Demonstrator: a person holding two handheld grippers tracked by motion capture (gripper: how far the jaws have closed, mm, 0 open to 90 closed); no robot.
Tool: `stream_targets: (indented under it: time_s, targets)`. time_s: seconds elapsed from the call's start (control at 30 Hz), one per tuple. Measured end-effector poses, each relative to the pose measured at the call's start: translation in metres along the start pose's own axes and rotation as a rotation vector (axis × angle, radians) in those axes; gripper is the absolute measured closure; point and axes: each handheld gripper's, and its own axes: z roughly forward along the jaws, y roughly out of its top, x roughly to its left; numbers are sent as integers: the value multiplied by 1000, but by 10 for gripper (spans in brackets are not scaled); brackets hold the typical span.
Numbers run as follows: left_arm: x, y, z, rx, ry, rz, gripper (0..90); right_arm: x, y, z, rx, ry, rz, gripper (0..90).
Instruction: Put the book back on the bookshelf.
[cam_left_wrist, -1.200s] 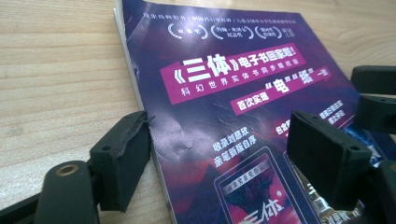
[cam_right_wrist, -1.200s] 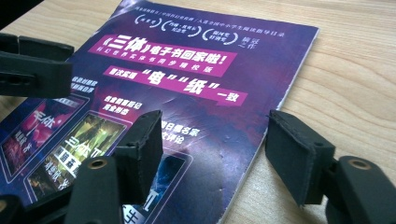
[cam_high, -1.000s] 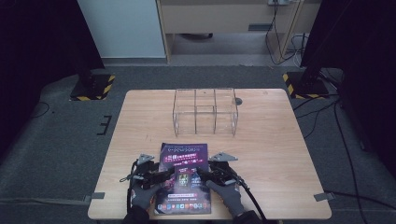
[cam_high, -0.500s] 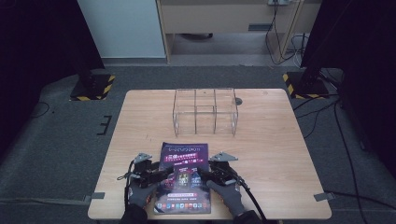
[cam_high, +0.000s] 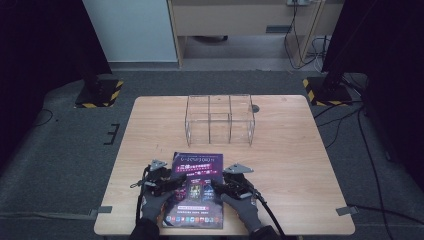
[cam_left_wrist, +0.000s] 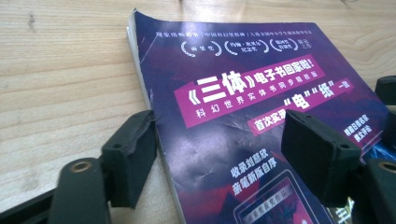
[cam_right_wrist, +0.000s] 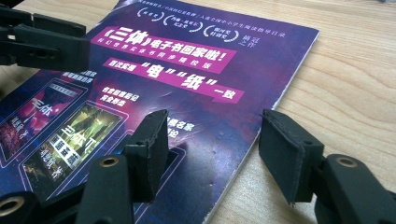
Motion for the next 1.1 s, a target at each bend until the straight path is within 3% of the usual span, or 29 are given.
stream_targets:
  time_s: [0.17,0.37,0.43,0.5,0.57,0.7,0.87,0.93,1.1]
  targets:
    - [4,-1,-3,-18,-32,-91,268,-1,0,0,-4,0,18,444]
    - [2,-2,-9,-40,-40,-102,272,-2,0,-1,-6,7,20,444]
    - [1,-2,-18,-97,-92,-121,304,-3,0,-1,-3,8,13,447]
    - [-2,-1,-23,-130,-149,-115,336,-3,0,-1,-3,8,13,447]
    - [-8,0,-23,-125,-157,-87,349,-3,0,-1,-3,8,14,447]
    - [-23,1,-17,-72,-51,33,342,-4,0,-1,-2,12,14,446]
    - [-17,3,-13,-20,-18,25,365,-4,0,-1,-2,11,13,448]
    - [-14,2,-11,-16,-16,9,425,-3,0,-1,-3,10,12,449]
    - [-15,2,-8,-11,35,36,557,-3,0,-1,-3,8,8,449]
